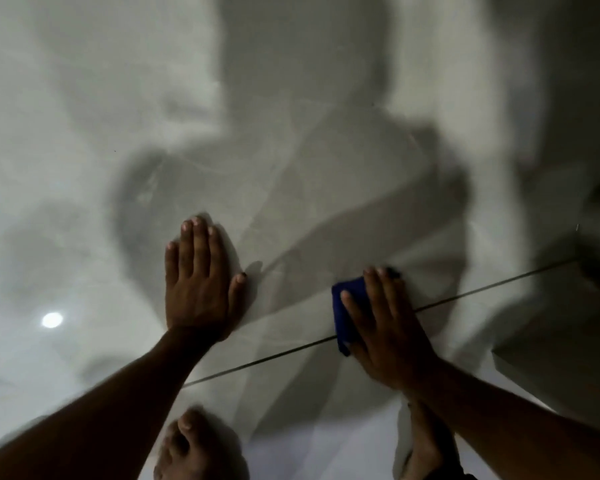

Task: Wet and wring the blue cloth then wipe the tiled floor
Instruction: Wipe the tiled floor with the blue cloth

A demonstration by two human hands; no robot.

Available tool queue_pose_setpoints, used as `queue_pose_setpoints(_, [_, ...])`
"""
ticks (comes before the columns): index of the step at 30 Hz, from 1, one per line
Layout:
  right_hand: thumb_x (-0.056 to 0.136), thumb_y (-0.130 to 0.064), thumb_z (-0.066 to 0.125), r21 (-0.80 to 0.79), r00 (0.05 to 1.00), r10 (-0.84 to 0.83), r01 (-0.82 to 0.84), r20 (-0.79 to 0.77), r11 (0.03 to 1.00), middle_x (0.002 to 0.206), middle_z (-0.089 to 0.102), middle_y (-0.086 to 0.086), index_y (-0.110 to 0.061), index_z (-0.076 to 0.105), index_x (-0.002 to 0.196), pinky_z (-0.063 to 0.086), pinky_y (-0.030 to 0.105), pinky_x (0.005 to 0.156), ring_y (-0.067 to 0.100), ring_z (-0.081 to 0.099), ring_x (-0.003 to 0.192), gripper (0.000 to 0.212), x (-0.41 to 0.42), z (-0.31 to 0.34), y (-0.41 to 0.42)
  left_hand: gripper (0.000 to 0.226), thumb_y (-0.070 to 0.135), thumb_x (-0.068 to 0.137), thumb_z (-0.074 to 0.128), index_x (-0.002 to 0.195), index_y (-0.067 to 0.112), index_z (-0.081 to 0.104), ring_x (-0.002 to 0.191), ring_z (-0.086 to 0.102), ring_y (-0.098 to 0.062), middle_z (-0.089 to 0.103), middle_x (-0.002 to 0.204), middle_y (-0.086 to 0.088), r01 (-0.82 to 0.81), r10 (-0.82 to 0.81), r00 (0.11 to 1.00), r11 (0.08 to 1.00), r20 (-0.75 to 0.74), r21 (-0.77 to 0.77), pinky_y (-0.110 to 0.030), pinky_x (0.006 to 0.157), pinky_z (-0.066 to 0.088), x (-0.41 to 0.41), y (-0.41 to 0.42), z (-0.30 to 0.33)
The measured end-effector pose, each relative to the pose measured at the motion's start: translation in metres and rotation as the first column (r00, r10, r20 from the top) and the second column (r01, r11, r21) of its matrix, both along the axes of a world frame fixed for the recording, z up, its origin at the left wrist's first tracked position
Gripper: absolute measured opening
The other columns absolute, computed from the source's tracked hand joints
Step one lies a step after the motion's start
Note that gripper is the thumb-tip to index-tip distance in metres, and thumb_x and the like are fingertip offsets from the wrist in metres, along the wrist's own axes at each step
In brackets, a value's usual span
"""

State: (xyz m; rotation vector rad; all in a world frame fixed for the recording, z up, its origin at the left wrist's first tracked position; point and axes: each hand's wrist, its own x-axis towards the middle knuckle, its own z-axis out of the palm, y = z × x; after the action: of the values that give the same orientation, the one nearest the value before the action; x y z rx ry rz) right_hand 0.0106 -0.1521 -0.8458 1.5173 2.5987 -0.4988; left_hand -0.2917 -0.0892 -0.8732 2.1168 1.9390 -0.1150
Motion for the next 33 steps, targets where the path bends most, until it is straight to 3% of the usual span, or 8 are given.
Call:
queue_pose_setpoints(3, [0.09, -0.052, 0.05, 0.102, 1.0, 0.024, -0.024, -0.001, 0.994, 0.155, 0.026, 0.032, -0.016, 0.027, 0.153, 0.018, 0.066, 0.116, 0.054, 0.02, 0.143, 0.075, -0.006, -0.011, 0.077, 0.078, 0.051, 0.096, 0.02, 0.154, -0.002, 0.014, 0.153, 0.002, -0.037, 0.011, 0.162, -0.026, 0.01, -0.01, 1.0, 1.0, -0.026, 0.023, -0.052, 0.123, 0.004, -0.004, 0.0, -0.001])
queue_pose_setpoints(8, [0.087, -0.055, 0.041, 0.228, 0.841, -0.54, 0.534, -0.041, 0.814, 0.157, 0.024, 0.03, -0.016, 0.028, 0.153, 0.015, 0.064, 0.117, 0.052, 0.021, 0.144, 0.078, -0.096, -0.022, 0.241, 0.073, 0.042, 0.096, 0.026, 0.151, -0.006, 0.022, 0.151, 0.01, -0.038, 0.018, 0.16, -0.027, 0.004, -0.004, 1.0, 1.0, 0.024, 0.009, -0.05, 0.123, 0.006, 0.0, 0.007, 0.012])
queue_pose_setpoints(17, [0.091, -0.049, 0.045, 0.16, 0.961, 0.273, -0.263, -0.046, 0.952, 0.159, 0.025, 0.025, -0.015, 0.029, 0.152, 0.014, 0.058, 0.121, 0.046, 0.021, 0.147, 0.072, -0.087, -0.014, 0.166, 0.076, 0.041, 0.094, 0.023, 0.152, -0.006, 0.016, 0.151, 0.004, -0.04, 0.01, 0.162, -0.028, -0.138, 0.138, 0.99, 0.99, 0.01, -0.005, -0.052, 0.121, 0.003, -0.067, 0.028, 0.011])
queue_pose_setpoints(20, [0.092, -0.045, 0.05, 0.253, 0.98, -0.195, 0.177, 0.048, 0.951, 0.155, 0.029, 0.032, -0.008, 0.03, 0.151, 0.022, 0.06, 0.118, 0.053, 0.028, 0.142, 0.073, -0.03, -0.02, 0.25, 0.075, 0.044, 0.095, 0.021, 0.153, -0.003, 0.015, 0.152, 0.002, -0.036, 0.011, 0.162, -0.026, -0.102, 0.102, 0.995, 0.995, -0.007, 0.0, -0.05, 0.122, 0.004, -0.07, 0.027, 0.007])
queue_pose_setpoints(23, [0.088, -0.048, 0.036, 0.191, 0.741, -0.67, 0.651, 0.044, 0.734, 0.158, 0.022, 0.029, -0.009, 0.024, 0.153, 0.017, 0.062, 0.117, 0.049, 0.021, 0.145, 0.077, -0.054, -0.008, 0.282, 0.075, 0.043, 0.095, 0.023, 0.154, -0.002, 0.014, 0.153, 0.0, -0.034, 0.011, 0.163, -0.025, -0.095, 0.096, 0.995, 0.995, -0.021, 0.007, -0.047, 0.123, 0.002, -0.073, 0.027, 0.005])
queue_pose_setpoints(27, [0.086, -0.046, 0.045, 0.121, 0.993, -0.077, 0.087, -0.086, 0.989, 0.157, 0.028, 0.026, -0.012, 0.032, 0.152, 0.011, 0.06, 0.119, 0.047, 0.022, 0.146, 0.075, -0.132, -0.009, 0.21, 0.075, 0.044, 0.094, 0.023, 0.154, -0.001, 0.013, 0.153, -0.002, -0.032, 0.009, 0.163, -0.023, -0.081, 0.081, 0.997, 0.997, -0.014, -0.011, -0.044, 0.124, 0.0, -0.073, 0.028, 0.007])
queue_pose_setpoints(29, [0.091, -0.045, 0.043, 0.133, 0.971, 0.237, -0.231, -0.026, 0.964, 0.158, 0.027, 0.025, -0.012, 0.029, 0.152, 0.015, 0.057, 0.12, 0.045, 0.022, 0.146, 0.071, -0.105, -0.009, 0.222, 0.076, 0.043, 0.094, 0.023, 0.154, -0.001, 0.011, 0.153, -0.003, -0.032, 0.006, 0.164, -0.021, -0.082, 0.082, 0.997, 0.997, -0.002, -0.013, -0.042, 0.124, -0.002, -0.074, 0.028, 0.007])
queue_pose_setpoints(33, [0.094, -0.042, 0.045, 0.225, 0.933, -0.357, 0.341, 0.036, 0.913, 0.155, 0.026, 0.033, -0.006, 0.029, 0.151, 0.02, 0.058, 0.12, 0.052, 0.025, 0.143, 0.07, -0.018, -0.013, 0.302, 0.076, 0.044, 0.094, 0.021, 0.154, -0.001, 0.012, 0.153, 0.0, -0.035, 0.008, 0.164, -0.022, -0.095, 0.095, 0.995, 0.995, 0.002, -0.018, -0.046, 0.123, 0.002, -0.076, 0.027, 0.005])
